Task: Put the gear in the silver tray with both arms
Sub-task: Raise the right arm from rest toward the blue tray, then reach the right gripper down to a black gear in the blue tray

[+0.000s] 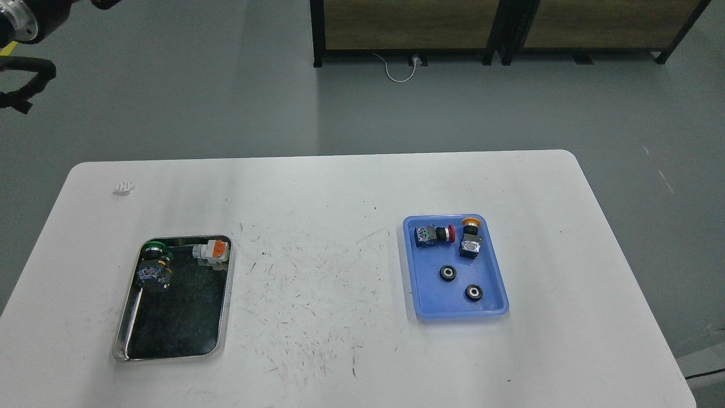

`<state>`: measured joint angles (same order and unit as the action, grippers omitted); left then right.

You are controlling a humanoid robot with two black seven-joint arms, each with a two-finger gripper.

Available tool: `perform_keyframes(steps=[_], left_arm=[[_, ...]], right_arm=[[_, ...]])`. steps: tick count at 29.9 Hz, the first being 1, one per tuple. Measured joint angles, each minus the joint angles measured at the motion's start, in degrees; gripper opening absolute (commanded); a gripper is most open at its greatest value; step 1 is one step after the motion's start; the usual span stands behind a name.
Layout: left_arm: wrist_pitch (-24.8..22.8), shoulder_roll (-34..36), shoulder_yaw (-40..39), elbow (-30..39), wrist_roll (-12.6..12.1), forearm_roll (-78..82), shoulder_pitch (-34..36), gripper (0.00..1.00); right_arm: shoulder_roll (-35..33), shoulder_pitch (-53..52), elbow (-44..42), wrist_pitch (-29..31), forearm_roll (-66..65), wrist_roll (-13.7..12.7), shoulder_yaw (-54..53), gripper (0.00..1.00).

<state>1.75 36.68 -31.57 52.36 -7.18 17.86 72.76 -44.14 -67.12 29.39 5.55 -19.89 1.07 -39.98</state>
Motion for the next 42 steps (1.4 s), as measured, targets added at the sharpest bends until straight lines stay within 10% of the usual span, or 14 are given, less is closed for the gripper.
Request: perform_keyframes(steps=[16,27,42], left_arm=[[-2.65,2.25,-0.21,-0.41,-0.77,-0.74,1.49,0.99],[-14.78,8.89,-0.53,-0.26,10.39,-0.98,-5.93,0.98],[-19.33,20.47,2.81,2.8,12.09,-0.2,-14.51,0.98]], right_arm=[[-1.09,0.73,1.74,3.93,1.75,1.79,0.28,1.0],[-1.71,10.9,17.32,7.06,0.75,0.9,5.31,0.96],[0.03,13.95,29.28,10.65,-4.62,0.17,21.62,0.99]])
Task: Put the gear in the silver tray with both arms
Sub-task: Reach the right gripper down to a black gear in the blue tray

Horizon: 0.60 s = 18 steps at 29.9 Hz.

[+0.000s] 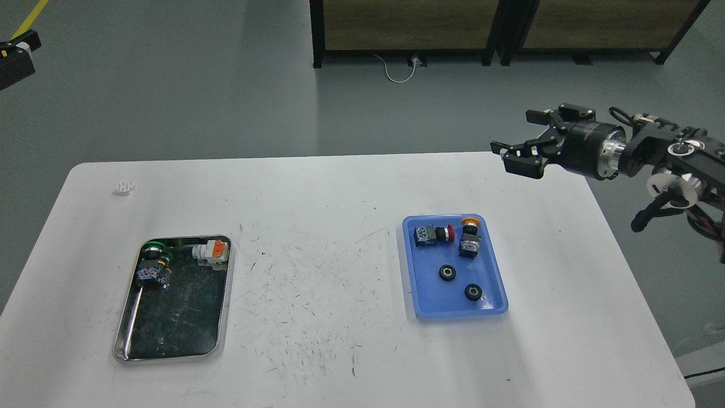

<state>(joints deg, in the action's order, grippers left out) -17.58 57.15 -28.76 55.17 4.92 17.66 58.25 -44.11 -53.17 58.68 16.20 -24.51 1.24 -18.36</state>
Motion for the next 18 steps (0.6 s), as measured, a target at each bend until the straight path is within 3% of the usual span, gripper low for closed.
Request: perform_keyframes(steps=[7,18], left_arm=[[-0.07,5.14,2.86,4.22,0.1,0.21,-1.51,0.98],[0.07,7.8,6.57,5.68,0.27,0.89,-1.91,0.98]], right_arm=[[3.23,4.16,2.06,0.14,-4.43,-0.7,5.67,0.99],[9.98,8.34,1.67,-0.01,-9.38,-1.93,11.45,0.99]])
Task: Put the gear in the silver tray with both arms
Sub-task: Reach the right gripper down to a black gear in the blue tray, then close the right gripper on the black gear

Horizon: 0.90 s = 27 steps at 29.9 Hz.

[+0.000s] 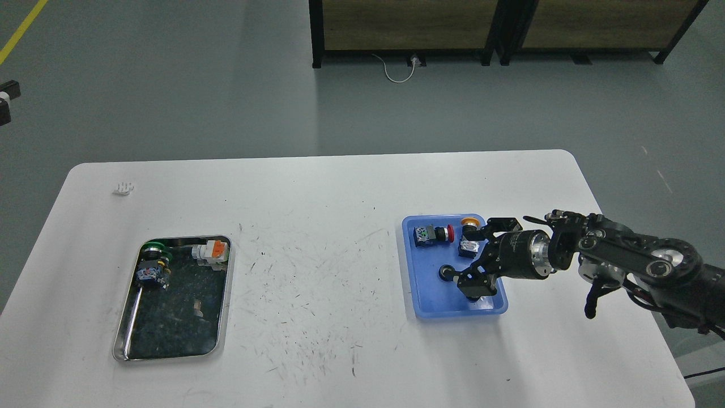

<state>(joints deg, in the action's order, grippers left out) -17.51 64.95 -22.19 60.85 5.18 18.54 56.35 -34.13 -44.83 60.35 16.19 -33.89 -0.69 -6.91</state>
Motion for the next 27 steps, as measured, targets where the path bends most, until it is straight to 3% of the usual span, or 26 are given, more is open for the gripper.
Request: perform_keyframes(steps=[9,27], left_arm=[[0.06,0.27,0.02,-0.01,0.17,0.0,-0.04,0.98],[0.54,1.07,-0.23,-0.21,0.18,0.09,-0.06,0.98]], right_arm=[[4.44,0.36,-4.3,-0.64,-0.73,-0.02,0.91,0.99],[7.11,2.84,-8.39,-2.24,-2.15,0.44,0.97,0.93]])
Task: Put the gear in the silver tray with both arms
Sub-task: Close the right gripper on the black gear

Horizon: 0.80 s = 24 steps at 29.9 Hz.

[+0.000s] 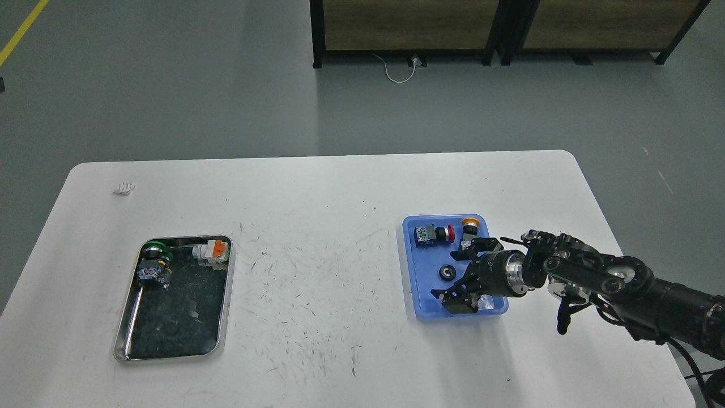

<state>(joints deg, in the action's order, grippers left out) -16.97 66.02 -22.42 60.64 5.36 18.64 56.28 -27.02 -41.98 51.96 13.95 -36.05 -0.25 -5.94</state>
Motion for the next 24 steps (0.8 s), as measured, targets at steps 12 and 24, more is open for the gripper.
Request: perform_keyframes(steps=[12,24], left_arm=[[0.1,0.42,0.0,-0.17,0.0,-0.03,-0.03,0.98],[0.1,0.82,0.0,-0.26,0.0,-0.08,-0.03,0.98]], right_arm=[[-0.02,0.1,-0.37,-1.2,-0.25,0.25,-0.73,0.79],[0.28,0.22,-0.77,-1.2,-1.29,0.16,-0.67,0.59]])
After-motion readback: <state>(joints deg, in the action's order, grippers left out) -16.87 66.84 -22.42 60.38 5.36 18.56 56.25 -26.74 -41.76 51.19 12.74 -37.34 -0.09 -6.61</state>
